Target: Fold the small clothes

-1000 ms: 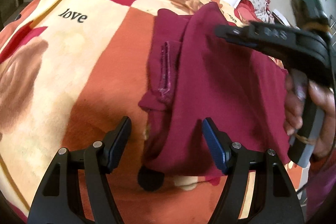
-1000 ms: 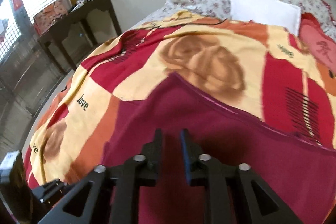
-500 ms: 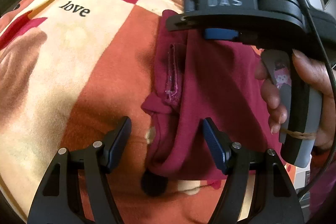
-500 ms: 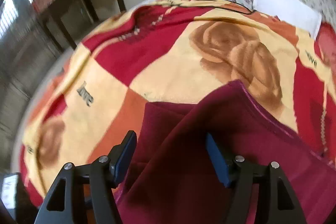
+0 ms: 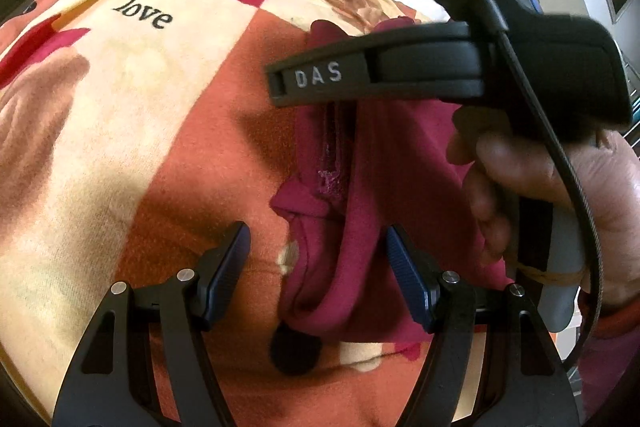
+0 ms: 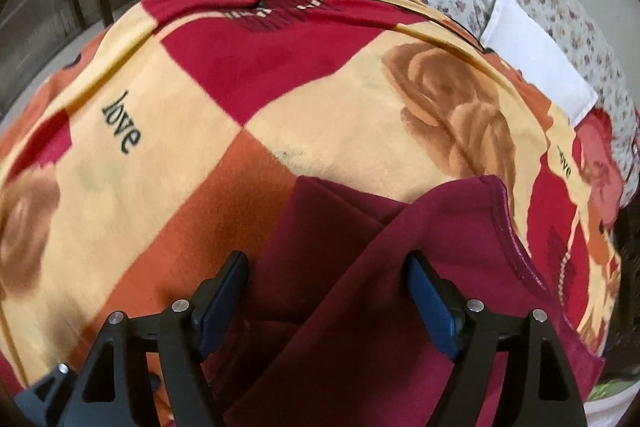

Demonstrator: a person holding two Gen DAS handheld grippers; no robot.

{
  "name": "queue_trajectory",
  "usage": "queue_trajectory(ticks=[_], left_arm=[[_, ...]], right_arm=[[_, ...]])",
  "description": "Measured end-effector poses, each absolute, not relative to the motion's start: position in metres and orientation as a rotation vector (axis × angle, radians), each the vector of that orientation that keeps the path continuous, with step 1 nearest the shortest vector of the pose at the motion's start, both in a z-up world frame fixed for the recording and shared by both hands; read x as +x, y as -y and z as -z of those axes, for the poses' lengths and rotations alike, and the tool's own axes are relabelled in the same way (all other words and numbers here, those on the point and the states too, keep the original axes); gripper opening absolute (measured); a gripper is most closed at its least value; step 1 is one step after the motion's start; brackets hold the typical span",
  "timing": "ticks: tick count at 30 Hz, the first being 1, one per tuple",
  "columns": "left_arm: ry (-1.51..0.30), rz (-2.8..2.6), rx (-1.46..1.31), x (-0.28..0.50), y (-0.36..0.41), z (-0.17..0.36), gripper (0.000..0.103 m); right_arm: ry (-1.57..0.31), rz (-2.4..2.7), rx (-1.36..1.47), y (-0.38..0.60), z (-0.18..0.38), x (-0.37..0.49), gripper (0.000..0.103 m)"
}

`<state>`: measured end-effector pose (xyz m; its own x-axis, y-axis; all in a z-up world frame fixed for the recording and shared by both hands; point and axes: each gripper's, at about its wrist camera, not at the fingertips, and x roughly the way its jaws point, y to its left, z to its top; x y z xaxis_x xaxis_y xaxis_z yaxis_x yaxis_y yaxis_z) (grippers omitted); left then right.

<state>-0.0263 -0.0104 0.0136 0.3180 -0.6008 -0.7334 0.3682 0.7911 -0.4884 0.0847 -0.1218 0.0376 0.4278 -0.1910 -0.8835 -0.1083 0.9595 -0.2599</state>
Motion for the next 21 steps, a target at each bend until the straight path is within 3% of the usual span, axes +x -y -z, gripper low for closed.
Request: queue_trajectory(ticks=[2,6,8,21], left_arm=[[-1.070,0.645,-0.248,-0.026,0.009,-0.014,0.070],[-1.068,0.639,-0.232,-0.026,0.009,-0.015,0.070],[-1.068,0.639,-0.218,-0.026,0.012,-0.016,0.070],[-1.038,0.673,-0.200,-0.011,0.029,-0.018,0.071]], right_arm=[[-1.118,0.039,-0.292,0.127,-0.041,0.083,0.061],[-1.104,-0.026,-0.233,0.137,-0.048,0.075,0.030],[-1.105,-0.062,-0.166,0.148,-0.055,0.071,0.021],[-1.073,-0.170,0.135,0.187,-0.075,0.057,0.017]])
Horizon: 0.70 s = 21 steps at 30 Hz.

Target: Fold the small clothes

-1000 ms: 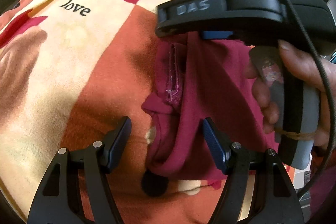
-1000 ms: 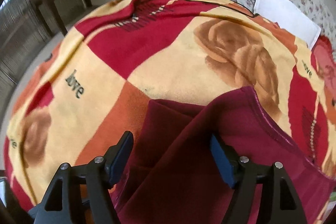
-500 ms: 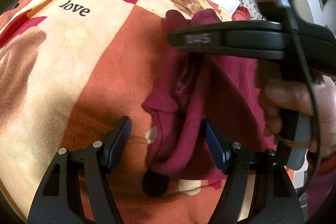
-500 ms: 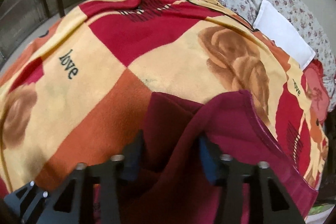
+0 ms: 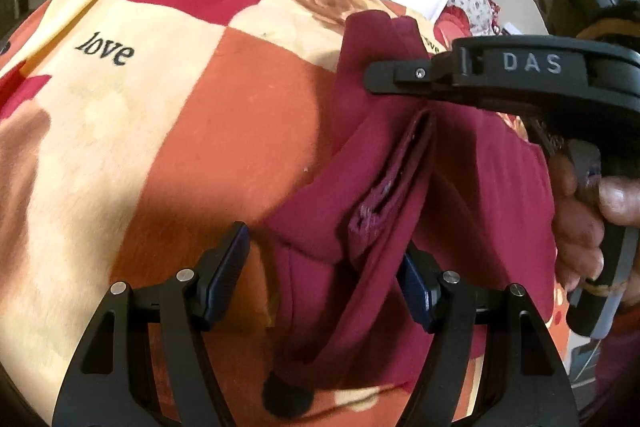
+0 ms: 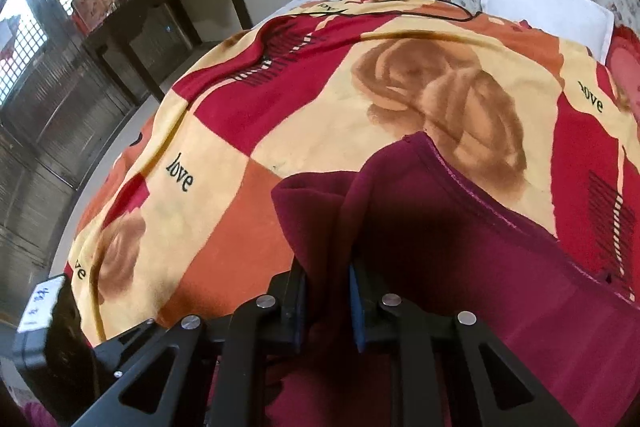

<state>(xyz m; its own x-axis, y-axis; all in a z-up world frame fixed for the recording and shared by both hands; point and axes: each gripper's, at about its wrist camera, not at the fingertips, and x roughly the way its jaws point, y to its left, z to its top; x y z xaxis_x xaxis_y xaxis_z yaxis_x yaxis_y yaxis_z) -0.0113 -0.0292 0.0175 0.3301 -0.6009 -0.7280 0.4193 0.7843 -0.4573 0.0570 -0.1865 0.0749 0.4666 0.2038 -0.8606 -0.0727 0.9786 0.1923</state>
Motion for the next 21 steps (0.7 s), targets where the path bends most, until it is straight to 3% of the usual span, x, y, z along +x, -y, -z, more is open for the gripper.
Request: queue_trajectory(ticks=[7,9,10,15,16,18,21], left_arm=[[-1.069,0.750,-0.286,0.001,0.026,-0.014,0.071],[-1.078,0.767,-0.303,-0.004,0.025,-0.013,0.060],[-1.085,0.777,-0.320,-0.007,0.025,-0.012,0.039],[-1.094,0.777,-0.391,-0.017,0.023,-0.008,0.028],[-1.092,0.775,-0.397,-0.018,0.022,-0.008,0.027],[-1.095,0.773,-0.409,-0.019,0.022,-0.008,0.027],[-1.103,0.777,-0.415,-0.019,0.021,-0.007,0.027]], right_arm=[[-1.076,-0.189,0.159,0.195,-0.076,0.059,0.017],[-1.080,-0.186,0.148,0.193,-0.075,0.059,0.017],[-1.084,-0.184,0.142,0.191,-0.074,0.060,0.017],[-1.122,-0.135,0.061,0.176,-0.066,0.069,0.018],[-1.129,-0.127,0.041,0.173,-0.064,0.070,0.019],[-1.144,-0.098,-0.028,0.163,-0.061,0.075,0.034],[-1.157,-0.056,-0.116,0.149,-0.057,0.081,0.044]])
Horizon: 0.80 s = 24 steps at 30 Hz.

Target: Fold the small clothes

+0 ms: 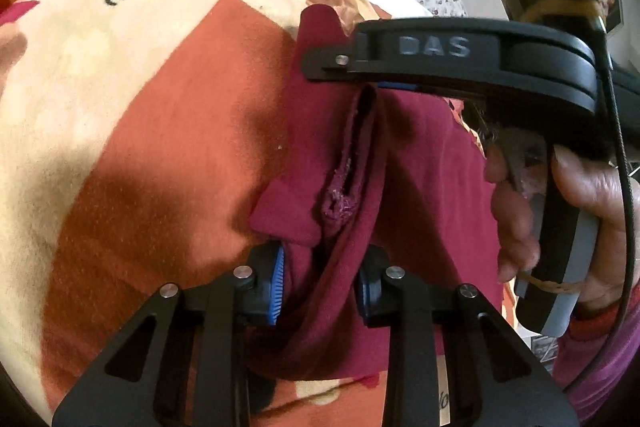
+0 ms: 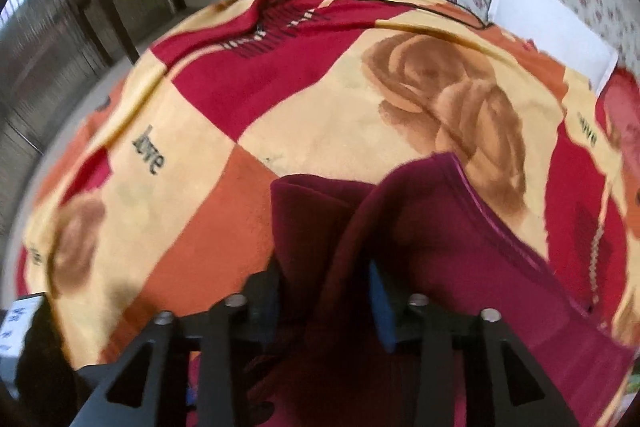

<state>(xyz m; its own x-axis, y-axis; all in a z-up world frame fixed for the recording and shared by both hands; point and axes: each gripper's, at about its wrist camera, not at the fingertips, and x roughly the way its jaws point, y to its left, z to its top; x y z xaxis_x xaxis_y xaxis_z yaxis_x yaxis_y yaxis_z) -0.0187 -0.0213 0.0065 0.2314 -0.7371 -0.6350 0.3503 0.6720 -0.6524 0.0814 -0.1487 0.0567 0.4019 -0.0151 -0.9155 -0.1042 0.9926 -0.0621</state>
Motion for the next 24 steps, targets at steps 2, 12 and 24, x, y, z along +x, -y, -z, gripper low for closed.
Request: queue_trajectory(ticks=[2,12,24], left_arm=[[-1.113,0.779,-0.430,-0.018,0.019,-0.005,0.027],[-1.116,0.771,-0.438,-0.017,0.019,-0.003,0.036],[-1.028,0.804,-0.338,-0.035,0.039,-0.047,0.022]], right_arm=[[-1.166,-0.029,-0.165,0.140,-0.052,0.085,0.047],[-1.093,-0.085,0.030,0.171,-0.060,0.073,0.025],[-0.945,-0.153,0.124,0.195,-0.107,0.028,0.017]])
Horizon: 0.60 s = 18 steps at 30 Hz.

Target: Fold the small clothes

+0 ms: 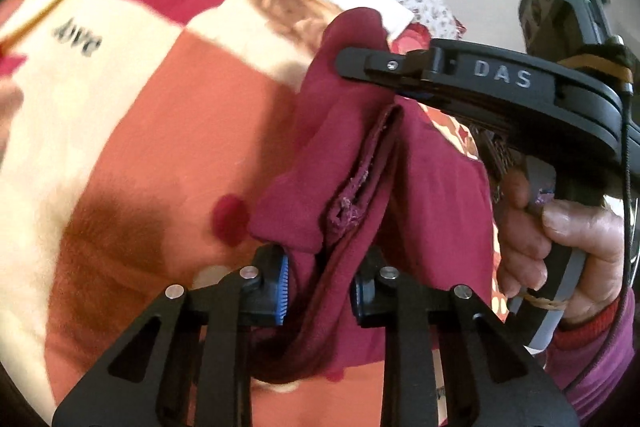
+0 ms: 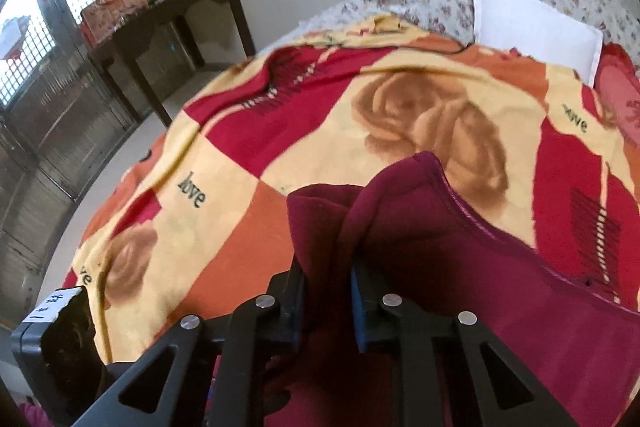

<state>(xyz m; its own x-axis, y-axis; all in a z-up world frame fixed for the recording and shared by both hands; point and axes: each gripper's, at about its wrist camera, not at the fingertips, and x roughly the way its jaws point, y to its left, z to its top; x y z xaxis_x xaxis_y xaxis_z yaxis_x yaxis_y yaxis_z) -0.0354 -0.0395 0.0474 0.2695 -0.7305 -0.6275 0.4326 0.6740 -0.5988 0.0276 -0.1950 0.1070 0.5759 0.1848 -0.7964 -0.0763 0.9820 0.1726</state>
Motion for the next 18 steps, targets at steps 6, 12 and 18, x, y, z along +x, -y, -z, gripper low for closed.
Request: queue_trajectory(ticks=[6,12,18], left_arm=[[-0.966,0.846,-0.268,-0.059,0.059,-0.082,0.022],[-0.937,0.895,-0.199,-0.081,0.088,-0.102,0.022],[-0.934,0.927,-0.138,-0.097,0.121,-0.109,0.022]], right_arm=[[-0.884,-0.154,0.150,0.220,-0.135,0.002,0.017],[-0.840,-0.119,0.154,0.250,-0.157,-0.029,0.017],[-0.813,-0.081,0.187,0.285,-0.164,-0.061,0.016]])
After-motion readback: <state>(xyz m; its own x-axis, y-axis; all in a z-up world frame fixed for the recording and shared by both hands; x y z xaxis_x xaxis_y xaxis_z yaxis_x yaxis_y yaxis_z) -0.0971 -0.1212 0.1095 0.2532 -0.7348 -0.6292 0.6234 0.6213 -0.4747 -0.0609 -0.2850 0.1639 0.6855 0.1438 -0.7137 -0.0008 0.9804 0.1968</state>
